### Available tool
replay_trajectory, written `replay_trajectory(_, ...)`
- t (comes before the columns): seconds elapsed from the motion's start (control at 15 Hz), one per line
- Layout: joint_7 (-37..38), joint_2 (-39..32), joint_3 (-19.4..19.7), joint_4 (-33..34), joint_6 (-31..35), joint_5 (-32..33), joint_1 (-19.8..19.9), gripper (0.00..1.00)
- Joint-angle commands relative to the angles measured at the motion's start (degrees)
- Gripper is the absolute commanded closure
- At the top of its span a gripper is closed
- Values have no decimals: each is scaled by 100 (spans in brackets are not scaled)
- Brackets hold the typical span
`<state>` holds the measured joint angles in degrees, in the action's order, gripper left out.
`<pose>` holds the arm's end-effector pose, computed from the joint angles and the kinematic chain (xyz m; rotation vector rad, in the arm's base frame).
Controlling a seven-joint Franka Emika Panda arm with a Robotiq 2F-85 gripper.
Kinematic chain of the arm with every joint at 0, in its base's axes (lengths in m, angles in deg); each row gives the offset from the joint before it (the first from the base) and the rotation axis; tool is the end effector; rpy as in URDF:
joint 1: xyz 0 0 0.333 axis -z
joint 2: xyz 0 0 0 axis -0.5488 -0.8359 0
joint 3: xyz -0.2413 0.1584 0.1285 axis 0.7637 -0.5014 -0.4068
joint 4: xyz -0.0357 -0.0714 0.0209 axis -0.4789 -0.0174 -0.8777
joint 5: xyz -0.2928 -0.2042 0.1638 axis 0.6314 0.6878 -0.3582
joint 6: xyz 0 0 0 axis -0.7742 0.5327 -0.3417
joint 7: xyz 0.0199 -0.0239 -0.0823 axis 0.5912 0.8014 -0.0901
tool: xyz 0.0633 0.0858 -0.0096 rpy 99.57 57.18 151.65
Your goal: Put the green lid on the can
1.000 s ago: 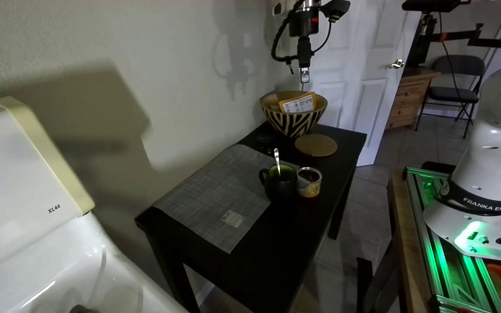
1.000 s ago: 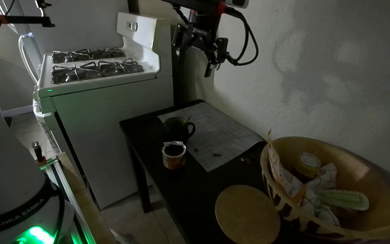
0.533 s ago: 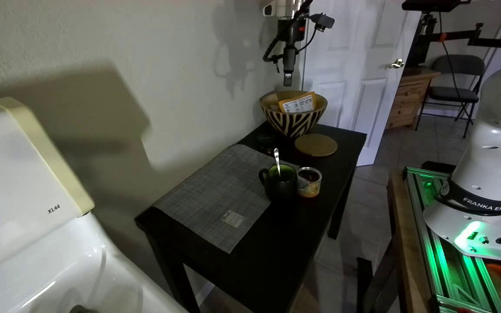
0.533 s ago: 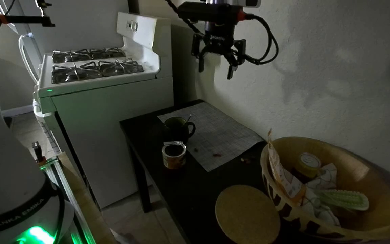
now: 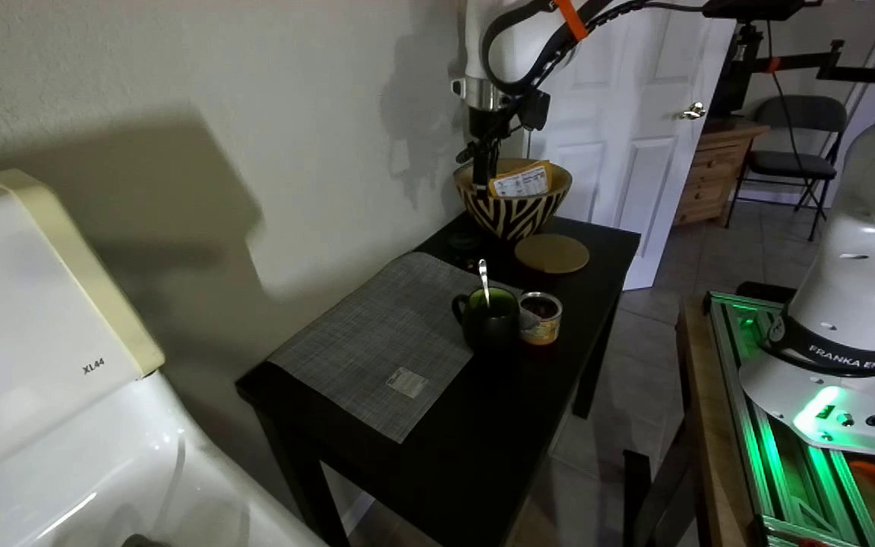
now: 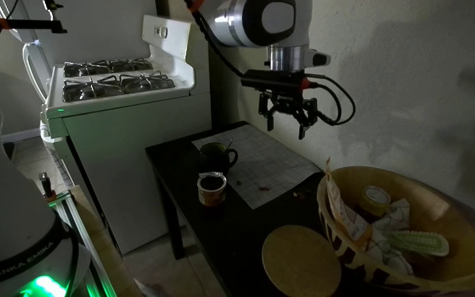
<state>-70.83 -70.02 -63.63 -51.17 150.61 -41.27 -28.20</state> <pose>0.5324 -0.1477 0.3680 3.0045 0.2061 0.0782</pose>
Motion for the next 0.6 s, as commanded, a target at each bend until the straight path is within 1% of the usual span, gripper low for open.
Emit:
replay_trajectory(0.0, 8, -36, -125, 33, -16, 11, 125, 0)
replay_trajectory(0.2, 5, 60, -149, 56, -16, 7, 114, 0)
replay_trajectory(0.27, 486, -117, -172, 48, 459, 428, 39, 0)
replay_trajectory(0.33, 656, -241, -185, 83, 684, 625, 18, 0)
replay_trajectory(0.4, 903, -545, -209, 252, 834, 996, -32, 0)
replay_trajectory(0.47, 1093, -688, -210, 328, 901, 1276, -61, 0)
replay_trajectory(0.53, 1328, -987, -198, 511, 879, 1582, -108, 0)
